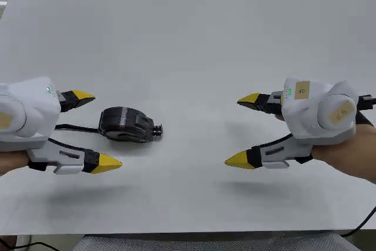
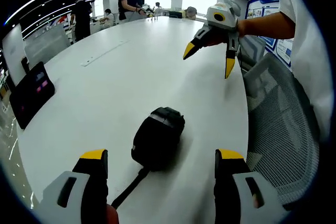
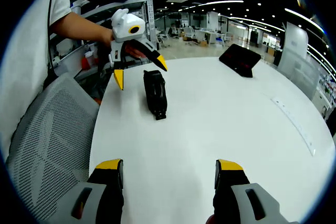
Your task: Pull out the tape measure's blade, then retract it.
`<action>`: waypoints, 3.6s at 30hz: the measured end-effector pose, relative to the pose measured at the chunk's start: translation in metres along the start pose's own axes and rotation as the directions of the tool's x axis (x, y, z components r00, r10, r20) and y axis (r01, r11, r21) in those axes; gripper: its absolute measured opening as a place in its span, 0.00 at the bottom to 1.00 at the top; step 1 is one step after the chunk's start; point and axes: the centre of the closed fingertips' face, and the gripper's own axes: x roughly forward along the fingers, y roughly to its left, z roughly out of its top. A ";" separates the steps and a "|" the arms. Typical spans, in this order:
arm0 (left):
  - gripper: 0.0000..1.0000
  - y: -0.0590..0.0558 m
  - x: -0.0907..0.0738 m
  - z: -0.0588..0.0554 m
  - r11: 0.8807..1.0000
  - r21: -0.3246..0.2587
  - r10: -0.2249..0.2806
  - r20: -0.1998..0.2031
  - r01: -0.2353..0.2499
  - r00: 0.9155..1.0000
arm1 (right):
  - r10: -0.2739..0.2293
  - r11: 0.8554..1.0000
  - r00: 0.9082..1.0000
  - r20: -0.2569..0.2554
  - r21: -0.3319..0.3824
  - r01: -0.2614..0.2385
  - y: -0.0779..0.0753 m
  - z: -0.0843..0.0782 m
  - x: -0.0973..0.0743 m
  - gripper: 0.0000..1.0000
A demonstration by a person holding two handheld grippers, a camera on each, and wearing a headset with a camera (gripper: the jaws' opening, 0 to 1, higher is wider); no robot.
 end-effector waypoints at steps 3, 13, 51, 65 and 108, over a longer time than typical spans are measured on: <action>0.78 0.002 0.003 -0.001 1.000 0.012 -0.006 -0.016 0.006 1.000 | 0.006 1.000 1.000 -0.002 -0.002 -0.006 0.000 0.000 0.003 0.69; 0.62 0.010 0.010 -0.001 0.998 0.050 -0.030 -0.053 0.033 0.998 | 0.017 1.000 1.000 0.005 -0.004 -0.017 -0.002 0.005 0.010 0.69; 0.31 0.008 0.031 -0.009 0.985 0.132 -0.093 -0.126 0.110 0.988 | 0.051 0.999 0.998 0.022 -0.011 -0.050 0.000 0.012 0.031 0.67; 0.30 0.010 0.031 -0.009 0.992 0.102 -0.065 -0.116 0.077 0.991 | 0.061 0.998 0.997 0.037 -0.019 -0.060 -0.004 0.015 0.046 0.60; 0.29 0.010 0.034 -0.012 0.986 0.120 -0.094 -0.162 0.114 0.982 | 0.190 0.976 0.976 0.102 -0.130 -0.176 0.009 0.051 0.117 0.23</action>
